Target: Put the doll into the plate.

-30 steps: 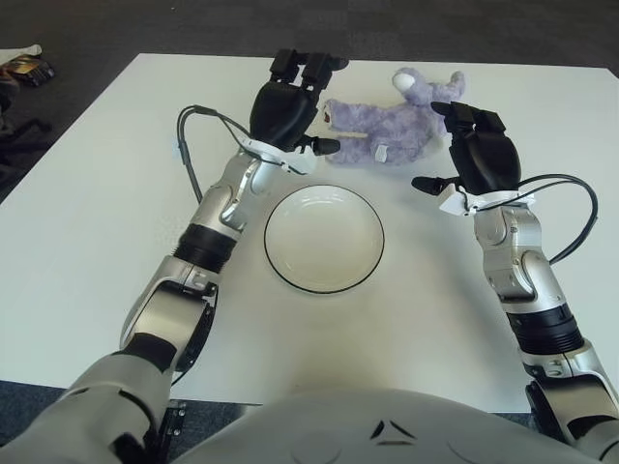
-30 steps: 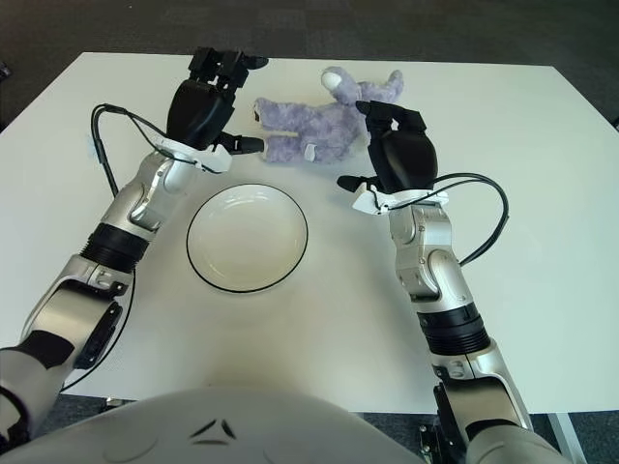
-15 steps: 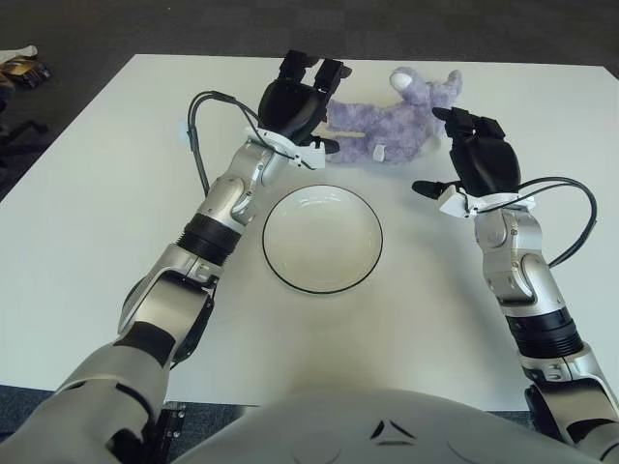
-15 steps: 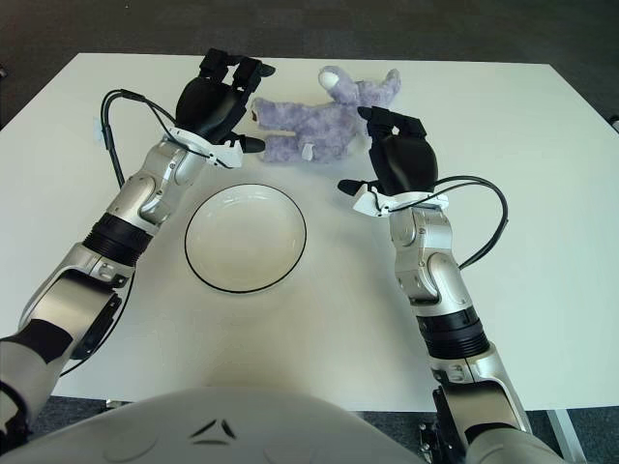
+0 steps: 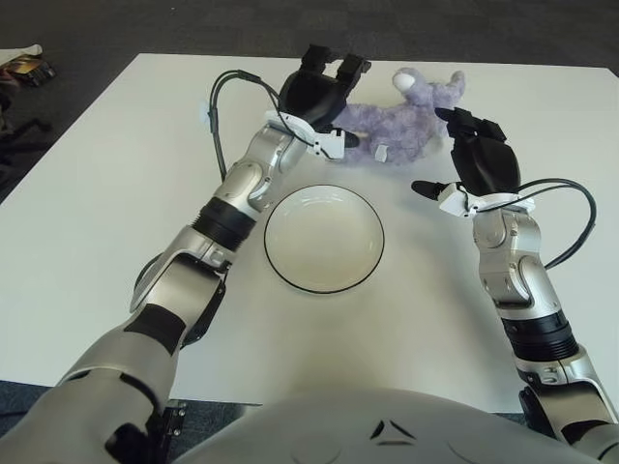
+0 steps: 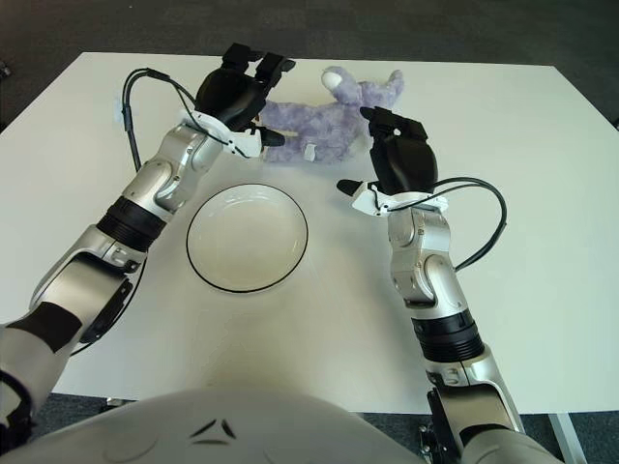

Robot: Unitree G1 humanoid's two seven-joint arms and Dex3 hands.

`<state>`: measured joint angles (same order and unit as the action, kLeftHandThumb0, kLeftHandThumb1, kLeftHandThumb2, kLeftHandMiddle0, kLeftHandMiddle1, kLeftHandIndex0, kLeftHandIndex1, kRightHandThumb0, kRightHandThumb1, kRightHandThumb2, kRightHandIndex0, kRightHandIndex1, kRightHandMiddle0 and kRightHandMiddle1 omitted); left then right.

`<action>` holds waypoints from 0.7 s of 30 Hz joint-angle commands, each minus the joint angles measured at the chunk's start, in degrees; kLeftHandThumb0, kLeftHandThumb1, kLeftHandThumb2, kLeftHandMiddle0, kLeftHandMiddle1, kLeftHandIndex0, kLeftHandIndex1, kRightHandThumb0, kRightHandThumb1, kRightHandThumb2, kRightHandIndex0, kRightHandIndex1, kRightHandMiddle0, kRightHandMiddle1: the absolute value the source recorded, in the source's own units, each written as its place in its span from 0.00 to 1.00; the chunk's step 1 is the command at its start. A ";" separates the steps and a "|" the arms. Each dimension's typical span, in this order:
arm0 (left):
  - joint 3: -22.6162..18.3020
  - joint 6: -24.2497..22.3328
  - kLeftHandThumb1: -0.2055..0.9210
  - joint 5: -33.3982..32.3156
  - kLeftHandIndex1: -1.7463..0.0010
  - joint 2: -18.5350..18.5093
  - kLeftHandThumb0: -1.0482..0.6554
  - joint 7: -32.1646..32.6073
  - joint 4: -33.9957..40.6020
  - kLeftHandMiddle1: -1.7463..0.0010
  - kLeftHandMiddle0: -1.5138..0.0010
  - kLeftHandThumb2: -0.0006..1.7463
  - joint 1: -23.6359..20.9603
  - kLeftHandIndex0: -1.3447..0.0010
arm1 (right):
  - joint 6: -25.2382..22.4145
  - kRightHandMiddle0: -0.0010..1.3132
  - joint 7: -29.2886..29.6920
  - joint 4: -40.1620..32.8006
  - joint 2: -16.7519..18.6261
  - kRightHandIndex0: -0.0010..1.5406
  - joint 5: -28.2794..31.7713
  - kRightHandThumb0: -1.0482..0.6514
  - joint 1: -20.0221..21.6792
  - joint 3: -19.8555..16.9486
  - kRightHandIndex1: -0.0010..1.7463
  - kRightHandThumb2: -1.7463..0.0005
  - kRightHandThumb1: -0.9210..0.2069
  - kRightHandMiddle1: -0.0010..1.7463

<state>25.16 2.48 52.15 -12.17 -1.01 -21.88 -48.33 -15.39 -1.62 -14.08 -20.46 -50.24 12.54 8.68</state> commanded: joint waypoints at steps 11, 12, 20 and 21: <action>2.20 -3.35 1.00 -2.05 0.73 2.41 0.00 -5.53 -7.42 0.70 1.00 0.15 -6.22 1.00 | 0.24 0.00 0.95 -1.70 -1.00 0.09 -1.01 0.23 -0.82 -0.59 0.16 0.52 0.46 0.38; 2.30 -3.40 1.00 -2.12 0.73 2.46 0.00 -5.47 -7.71 0.70 1.00 0.15 -6.39 1.00 | 0.23 0.00 0.97 -1.69 -0.99 0.09 -1.03 0.23 -0.81 -0.57 0.16 0.52 0.46 0.39; 3.62 -3.29 1.00 -2.75 0.76 5.83 0.01 -1.33 -21.14 0.72 1.00 0.13 -12.29 1.00 | 0.76 0.00 0.94 -3.60 -1.55 0.12 -1.21 0.26 -1.58 -0.99 0.18 0.52 0.46 0.39; 3.76 -3.12 1.00 -2.86 0.77 6.00 0.02 -1.05 -22.43 0.71 1.00 0.13 -12.89 1.00 | 0.93 0.00 0.99 -3.79 -1.58 0.12 -1.07 0.26 -1.70 -1.09 0.19 0.52 0.46 0.39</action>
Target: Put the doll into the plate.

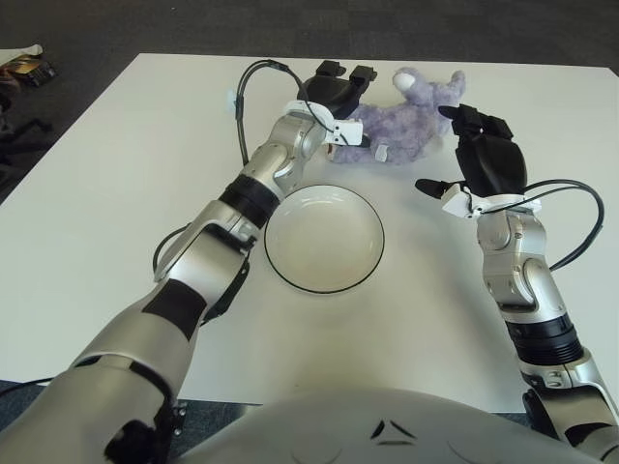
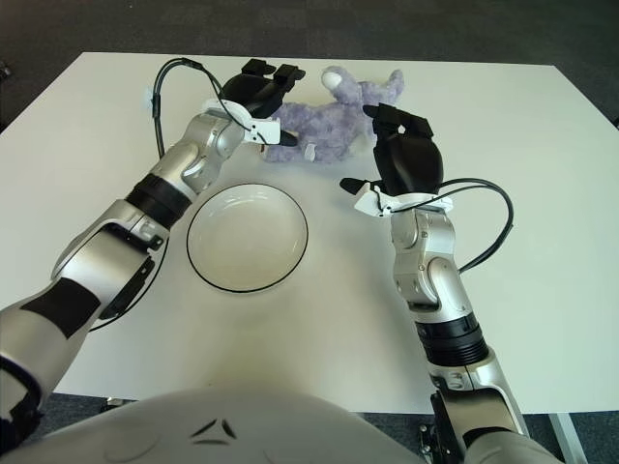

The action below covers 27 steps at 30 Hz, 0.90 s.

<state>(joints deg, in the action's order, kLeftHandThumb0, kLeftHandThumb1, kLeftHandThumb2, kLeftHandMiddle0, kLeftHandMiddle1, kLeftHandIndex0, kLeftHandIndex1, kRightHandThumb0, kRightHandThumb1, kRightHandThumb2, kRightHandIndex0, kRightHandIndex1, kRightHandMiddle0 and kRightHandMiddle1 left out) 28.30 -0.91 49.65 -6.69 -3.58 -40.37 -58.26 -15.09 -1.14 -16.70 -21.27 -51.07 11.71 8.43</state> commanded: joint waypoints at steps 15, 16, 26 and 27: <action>6.38 4.91 1.00 1.01 0.76 -0.20 0.01 2.04 -14.84 0.70 1.00 0.16 -8.67 1.00 | 1.71 0.00 2.56 -2.40 -1.17 0.10 -1.31 0.24 -2.22 -1.23 0.21 0.53 0.44 0.42; 6.75 5.26 1.00 1.08 0.75 -0.19 0.02 2.04 -15.39 0.70 1.00 0.16 -8.92 1.00 | 1.99 0.00 3.00 -2.41 -1.10 0.09 -1.09 0.24 -2.32 -1.36 0.21 0.53 0.45 0.42; 8.46 7.75 0.98 0.49 0.63 -0.07 0.06 1.12 -18.97 0.65 1.00 0.11 -10.70 1.00 | 3.18 0.00 4.77 -2.70 -0.90 0.08 -0.59 0.26 -3.02 -2.06 0.21 0.51 0.50 0.45; 8.55 7.97 0.97 0.39 0.61 -0.07 0.07 0.96 -19.25 0.64 1.00 0.11 -10.86 1.00 | 3.20 0.00 4.75 -2.86 -0.83 0.08 -0.56 0.26 -3.11 -2.12 0.21 0.51 0.51 0.45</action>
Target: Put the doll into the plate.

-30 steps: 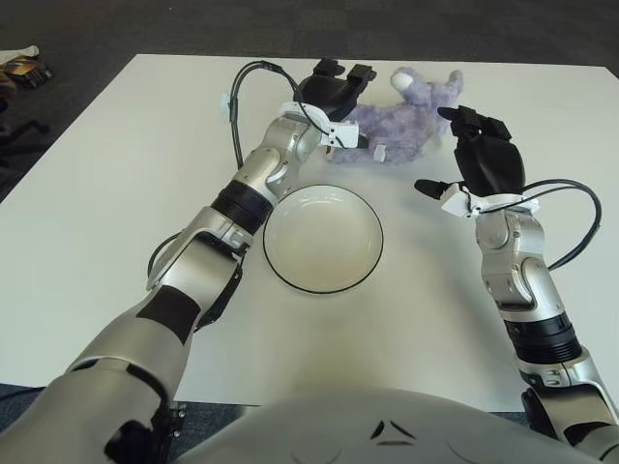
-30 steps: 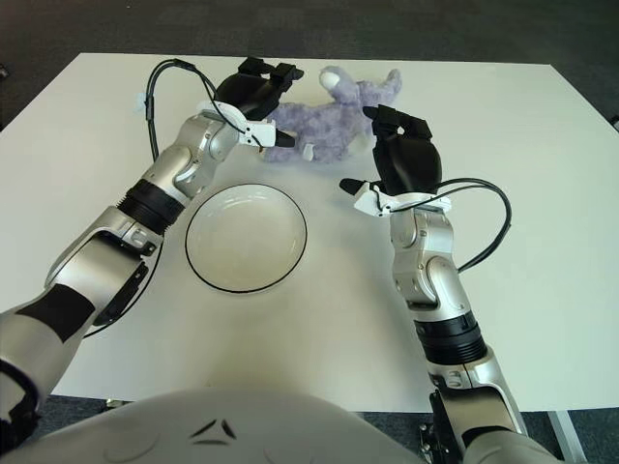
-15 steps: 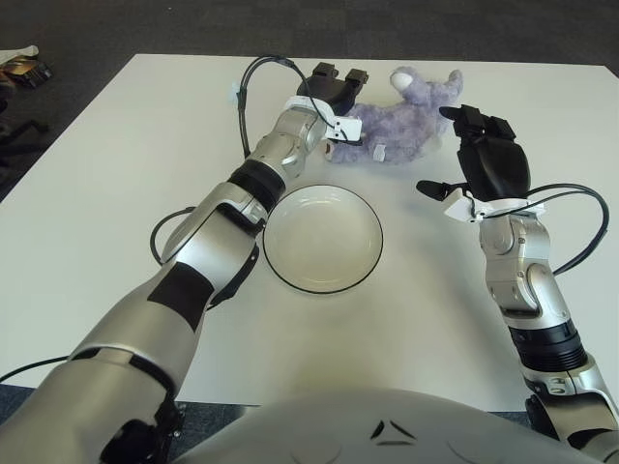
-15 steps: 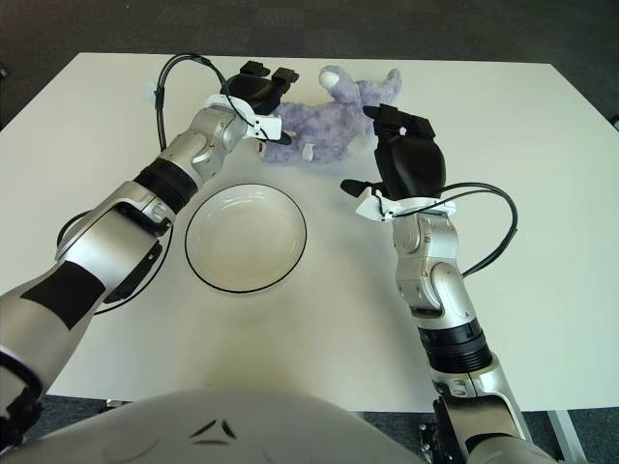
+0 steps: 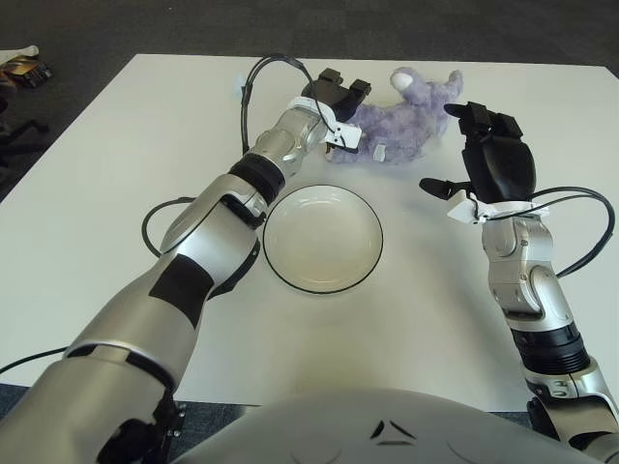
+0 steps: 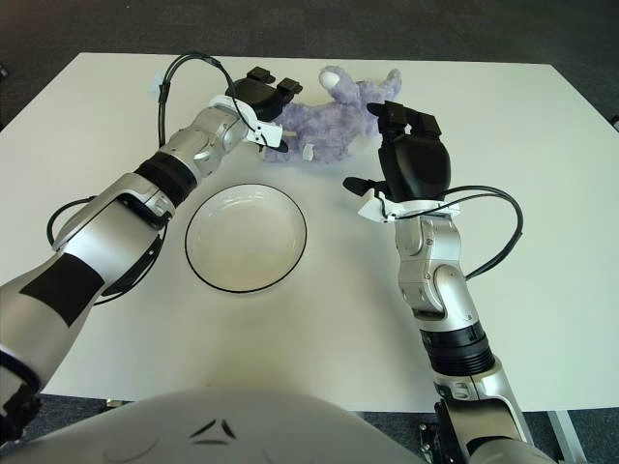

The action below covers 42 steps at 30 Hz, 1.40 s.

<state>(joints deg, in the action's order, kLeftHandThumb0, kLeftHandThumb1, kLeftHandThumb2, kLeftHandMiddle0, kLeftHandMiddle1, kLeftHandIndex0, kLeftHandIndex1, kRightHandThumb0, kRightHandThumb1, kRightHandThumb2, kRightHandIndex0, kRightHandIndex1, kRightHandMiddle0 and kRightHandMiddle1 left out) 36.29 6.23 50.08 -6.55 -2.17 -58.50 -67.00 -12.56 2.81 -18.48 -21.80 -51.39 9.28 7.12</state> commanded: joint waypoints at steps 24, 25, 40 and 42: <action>0.67 8.41 0.40 -3.64 0.28 0.59 0.32 -7.30 -6.70 0.36 0.83 0.58 -4.36 1.00 | 0.24 0.00 -0.12 -3.38 0.68 0.10 0.86 0.30 -1.33 -1.87 0.30 0.46 0.56 0.50; 0.67 8.54 0.40 -3.70 0.27 0.62 0.33 -7.33 -6.91 0.35 0.82 0.58 -4.39 1.00 | 0.11 0.00 -0.26 -3.52 0.79 0.10 0.98 0.30 -1.33 -1.93 0.30 0.46 0.56 0.50; -0.90 9.00 0.42 -5.85 0.01 1.87 0.89 -6.34 -10.27 0.12 0.51 0.69 -3.59 0.91 | -1.32 0.00 -2.16 -5.36 2.46 0.09 1.70 0.29 -1.10 -2.81 0.33 0.46 0.55 0.53; -1.33 9.05 0.40 -6.52 0.00 2.02 0.90 -6.39 -10.61 0.09 0.51 0.73 -3.51 0.84 | -0.73 0.00 -1.82 -5.21 2.30 0.09 1.92 0.29 -1.16 -2.94 0.34 0.46 0.55 0.53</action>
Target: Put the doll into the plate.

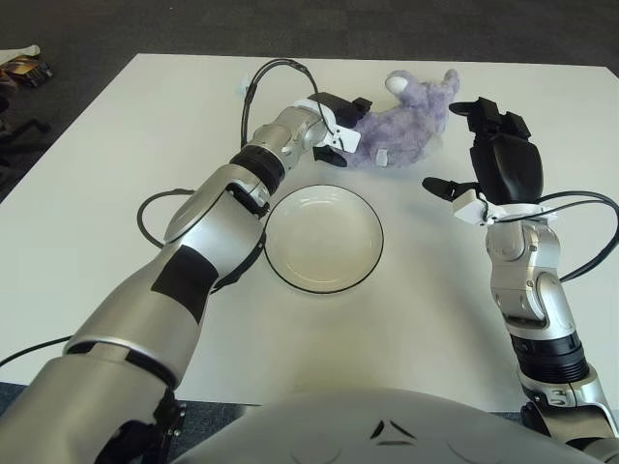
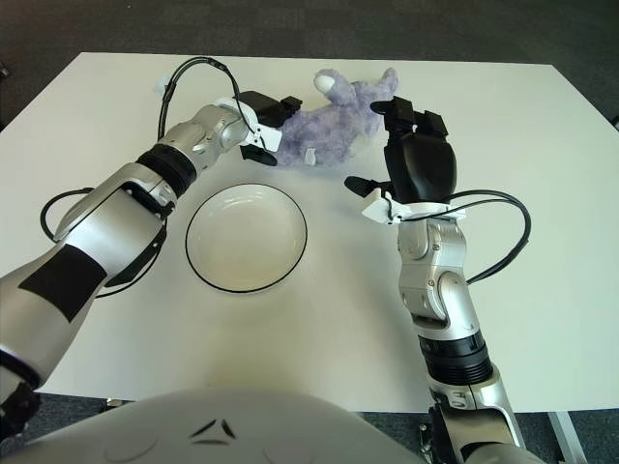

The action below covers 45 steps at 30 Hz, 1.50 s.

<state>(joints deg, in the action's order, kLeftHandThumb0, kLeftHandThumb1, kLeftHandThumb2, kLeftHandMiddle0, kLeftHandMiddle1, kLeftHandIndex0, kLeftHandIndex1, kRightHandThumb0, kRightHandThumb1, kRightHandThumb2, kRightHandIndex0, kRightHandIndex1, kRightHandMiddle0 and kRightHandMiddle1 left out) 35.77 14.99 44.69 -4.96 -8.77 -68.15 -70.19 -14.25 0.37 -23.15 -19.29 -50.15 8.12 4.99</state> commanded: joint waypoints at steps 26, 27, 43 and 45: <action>-1.75 -1.38 0.30 -2.69 0.00 2.45 0.93 11.60 -2.62 0.00 0.50 0.88 2.25 0.37 | 5.67 0.00 1.74 0.72 -0.75 0.10 3.41 0.30 -0.50 -2.63 0.33 0.47 0.53 0.52; -1.97 -1.57 0.30 -2.90 0.00 2.56 0.94 12.12 -2.64 0.00 0.50 0.88 2.42 0.36 | 5.70 0.00 1.81 0.75 -0.73 0.10 3.39 0.30 -0.49 -2.65 0.34 0.47 0.53 0.52; -2.85 -3.79 0.30 -4.00 0.00 3.59 0.94 17.35 -2.88 0.00 0.50 0.88 3.49 0.30 | 5.60 0.00 1.44 1.18 -1.57 0.10 2.35 0.28 -0.40 -2.82 0.35 0.47 0.52 0.52; -3.13 -4.32 0.30 -4.32 0.00 3.84 0.93 17.56 -3.07 0.00 0.50 0.88 3.60 0.29 | 5.53 0.00 1.41 1.28 -1.63 0.10 2.20 0.27 -0.34 -2.79 0.35 0.48 0.51 0.52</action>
<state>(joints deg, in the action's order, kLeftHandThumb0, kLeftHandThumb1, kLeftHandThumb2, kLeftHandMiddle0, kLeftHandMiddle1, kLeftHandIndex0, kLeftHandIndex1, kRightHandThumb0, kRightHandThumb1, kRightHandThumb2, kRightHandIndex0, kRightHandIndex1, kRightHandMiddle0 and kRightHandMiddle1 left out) 33.18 11.62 40.89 -1.53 7.67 -70.50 -67.23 -8.98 1.73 -22.40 -20.12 -47.74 7.85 2.72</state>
